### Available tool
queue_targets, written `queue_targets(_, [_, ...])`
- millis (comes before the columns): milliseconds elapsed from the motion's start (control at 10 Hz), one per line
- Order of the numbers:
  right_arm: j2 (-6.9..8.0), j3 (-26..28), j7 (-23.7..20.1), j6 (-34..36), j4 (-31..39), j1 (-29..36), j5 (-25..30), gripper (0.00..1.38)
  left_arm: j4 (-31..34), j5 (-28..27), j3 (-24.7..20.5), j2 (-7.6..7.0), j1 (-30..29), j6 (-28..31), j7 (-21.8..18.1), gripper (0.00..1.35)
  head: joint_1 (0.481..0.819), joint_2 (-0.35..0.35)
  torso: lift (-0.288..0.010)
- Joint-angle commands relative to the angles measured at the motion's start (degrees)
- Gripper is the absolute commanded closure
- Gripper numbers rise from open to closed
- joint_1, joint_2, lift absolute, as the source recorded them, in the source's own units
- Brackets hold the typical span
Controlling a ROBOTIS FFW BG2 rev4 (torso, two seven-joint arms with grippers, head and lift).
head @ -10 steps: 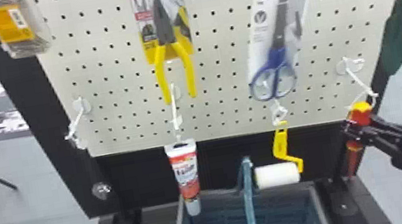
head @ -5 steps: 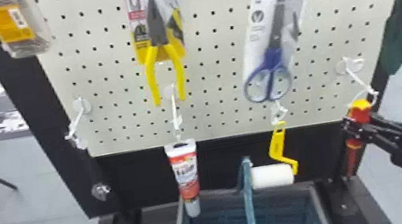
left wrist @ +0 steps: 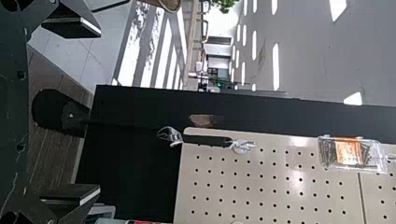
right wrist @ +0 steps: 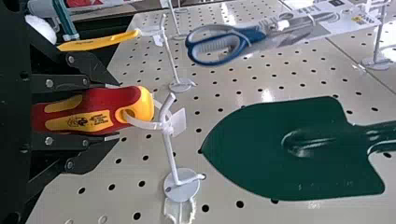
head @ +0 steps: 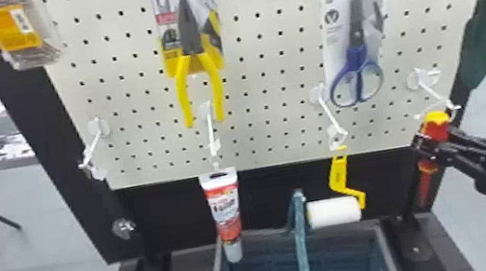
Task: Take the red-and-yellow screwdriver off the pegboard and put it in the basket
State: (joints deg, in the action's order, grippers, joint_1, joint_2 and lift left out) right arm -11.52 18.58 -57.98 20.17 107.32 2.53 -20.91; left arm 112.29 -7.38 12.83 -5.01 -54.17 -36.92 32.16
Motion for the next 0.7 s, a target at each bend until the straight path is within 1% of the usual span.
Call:
queue_targets(0, [-0.09, 0.14, 0.23, 0.49, 2.02, 0.7, -0.18, 1.08, 0.0, -0.01, 0.0, 0.0, 0.0, 0.0, 0.0, 0.13, 0.549, 0.0, -0.1])
queue_targets(600, [-0.17, 1.28, 0.94, 1.54, 7.08, 3.9, -0.71, 1.08, 0.0, -0.01, 0.0, 0.0, -0.12, -0.08, 0.0, 0.13, 0.549, 0.0, -0.1])
